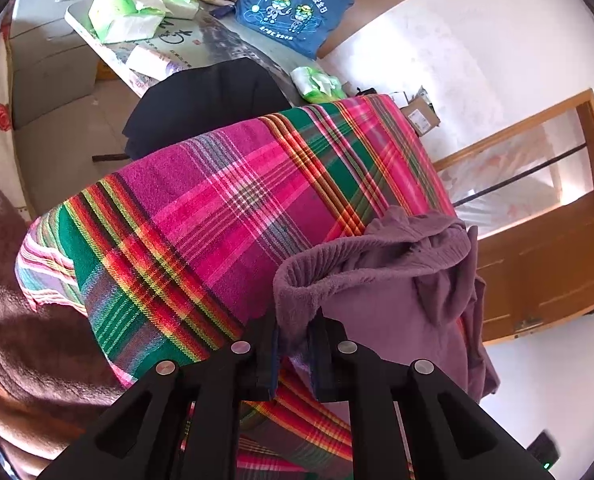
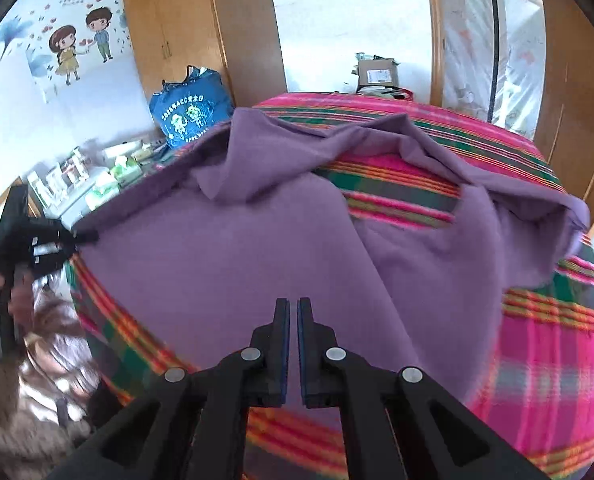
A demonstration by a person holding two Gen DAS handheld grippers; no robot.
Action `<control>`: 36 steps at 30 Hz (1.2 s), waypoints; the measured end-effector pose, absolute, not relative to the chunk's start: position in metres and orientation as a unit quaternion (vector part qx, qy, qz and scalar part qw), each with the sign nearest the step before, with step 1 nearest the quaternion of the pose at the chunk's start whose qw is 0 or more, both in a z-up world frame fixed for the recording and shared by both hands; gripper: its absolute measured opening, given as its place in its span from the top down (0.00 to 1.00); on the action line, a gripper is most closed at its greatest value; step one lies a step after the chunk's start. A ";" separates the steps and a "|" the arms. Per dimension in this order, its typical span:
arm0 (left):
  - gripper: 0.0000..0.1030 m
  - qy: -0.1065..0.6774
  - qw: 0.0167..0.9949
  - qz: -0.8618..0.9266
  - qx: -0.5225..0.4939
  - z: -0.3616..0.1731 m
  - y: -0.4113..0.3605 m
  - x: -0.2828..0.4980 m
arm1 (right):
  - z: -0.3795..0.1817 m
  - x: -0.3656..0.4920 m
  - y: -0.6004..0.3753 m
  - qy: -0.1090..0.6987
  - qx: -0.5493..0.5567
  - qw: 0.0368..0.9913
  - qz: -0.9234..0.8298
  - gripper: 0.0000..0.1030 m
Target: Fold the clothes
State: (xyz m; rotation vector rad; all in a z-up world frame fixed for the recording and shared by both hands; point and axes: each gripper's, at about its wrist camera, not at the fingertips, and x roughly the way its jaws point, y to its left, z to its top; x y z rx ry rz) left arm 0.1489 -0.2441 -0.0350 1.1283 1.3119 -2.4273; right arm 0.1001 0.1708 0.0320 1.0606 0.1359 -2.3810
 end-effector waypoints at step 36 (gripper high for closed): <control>0.88 0.333 0.065 -0.859 0.384 -0.027 -0.233 0.143 | 0.050 -0.110 -0.017 -0.046 0.511 0.305 -0.802 0.69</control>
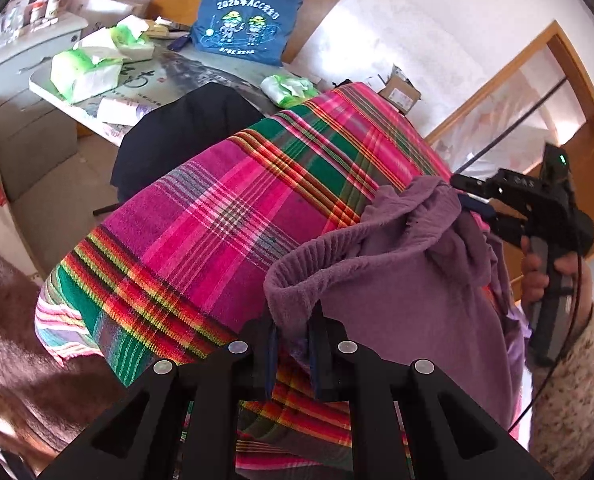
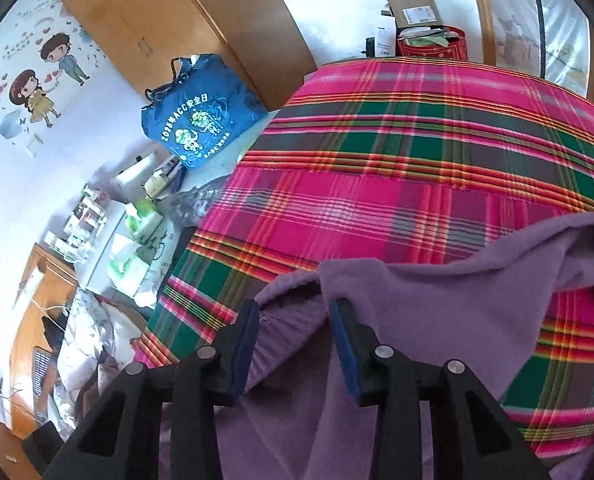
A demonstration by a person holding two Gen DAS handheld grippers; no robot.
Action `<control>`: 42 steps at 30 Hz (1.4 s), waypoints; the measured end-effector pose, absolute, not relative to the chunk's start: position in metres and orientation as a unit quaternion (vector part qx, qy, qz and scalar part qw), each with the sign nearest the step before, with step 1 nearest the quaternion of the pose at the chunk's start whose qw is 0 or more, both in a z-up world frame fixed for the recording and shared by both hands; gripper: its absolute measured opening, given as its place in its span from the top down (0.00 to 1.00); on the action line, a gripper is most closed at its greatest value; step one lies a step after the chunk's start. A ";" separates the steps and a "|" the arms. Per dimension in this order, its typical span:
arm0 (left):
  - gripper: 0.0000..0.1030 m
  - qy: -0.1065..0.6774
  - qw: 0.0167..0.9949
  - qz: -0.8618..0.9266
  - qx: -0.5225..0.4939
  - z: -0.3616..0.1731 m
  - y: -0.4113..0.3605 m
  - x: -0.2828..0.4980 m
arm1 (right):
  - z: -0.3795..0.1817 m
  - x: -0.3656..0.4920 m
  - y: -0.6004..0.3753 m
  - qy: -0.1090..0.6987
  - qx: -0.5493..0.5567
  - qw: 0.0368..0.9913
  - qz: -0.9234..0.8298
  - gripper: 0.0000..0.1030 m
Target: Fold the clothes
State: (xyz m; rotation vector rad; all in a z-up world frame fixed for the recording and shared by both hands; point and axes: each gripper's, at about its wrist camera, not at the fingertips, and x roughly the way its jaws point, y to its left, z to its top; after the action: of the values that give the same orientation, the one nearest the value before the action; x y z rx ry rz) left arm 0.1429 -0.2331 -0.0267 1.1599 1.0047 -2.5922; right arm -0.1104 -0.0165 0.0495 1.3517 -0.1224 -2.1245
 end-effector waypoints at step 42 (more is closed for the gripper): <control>0.80 0.322 0.080 -0.857 0.396 -0.024 -0.239 0.136 | 0.040 -0.134 -0.046 0.141 0.507 0.375 -0.763 0.92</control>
State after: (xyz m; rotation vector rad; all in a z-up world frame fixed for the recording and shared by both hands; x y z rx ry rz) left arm 0.1358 -0.2387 -0.0238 1.1834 0.9624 -2.5625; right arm -0.1339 -0.0458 0.0398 1.2978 0.3610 -1.9522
